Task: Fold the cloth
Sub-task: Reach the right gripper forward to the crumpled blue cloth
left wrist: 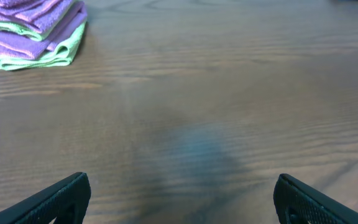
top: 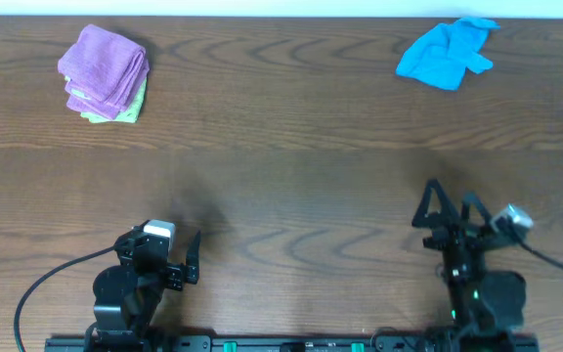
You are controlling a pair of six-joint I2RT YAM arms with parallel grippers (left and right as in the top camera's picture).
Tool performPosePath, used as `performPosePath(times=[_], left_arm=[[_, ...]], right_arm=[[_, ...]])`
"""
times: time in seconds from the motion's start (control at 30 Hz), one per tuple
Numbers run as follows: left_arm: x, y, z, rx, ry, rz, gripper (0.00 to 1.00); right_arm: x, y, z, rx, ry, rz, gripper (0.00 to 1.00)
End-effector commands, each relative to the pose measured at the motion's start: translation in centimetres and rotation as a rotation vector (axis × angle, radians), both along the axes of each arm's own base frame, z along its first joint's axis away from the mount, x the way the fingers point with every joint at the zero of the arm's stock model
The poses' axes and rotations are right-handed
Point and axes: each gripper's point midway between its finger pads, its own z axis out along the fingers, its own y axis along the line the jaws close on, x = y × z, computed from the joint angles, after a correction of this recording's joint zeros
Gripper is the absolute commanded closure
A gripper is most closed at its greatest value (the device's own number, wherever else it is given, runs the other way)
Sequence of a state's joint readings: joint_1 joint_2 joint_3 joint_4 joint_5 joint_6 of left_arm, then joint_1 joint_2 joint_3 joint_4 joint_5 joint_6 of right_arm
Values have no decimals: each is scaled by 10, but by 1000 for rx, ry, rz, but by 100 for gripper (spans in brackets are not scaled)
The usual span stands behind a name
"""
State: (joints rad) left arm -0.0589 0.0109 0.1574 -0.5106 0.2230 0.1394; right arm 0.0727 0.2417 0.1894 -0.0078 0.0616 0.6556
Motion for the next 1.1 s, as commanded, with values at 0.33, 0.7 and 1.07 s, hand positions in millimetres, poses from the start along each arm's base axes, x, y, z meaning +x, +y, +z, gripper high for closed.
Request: performPosePath(times=[0.33,0.7,1.07], left_arm=[[1,3,-6,20,3,7,5],[1,3,-6,20,3,7,5],[1,3,-6,20,3,7,5]], right_arm=[[147,-9,-56,-187,277,76,6],[263,-44,-47,-243,377,54,4],[341,-91,-76,-207,531,12,6]])
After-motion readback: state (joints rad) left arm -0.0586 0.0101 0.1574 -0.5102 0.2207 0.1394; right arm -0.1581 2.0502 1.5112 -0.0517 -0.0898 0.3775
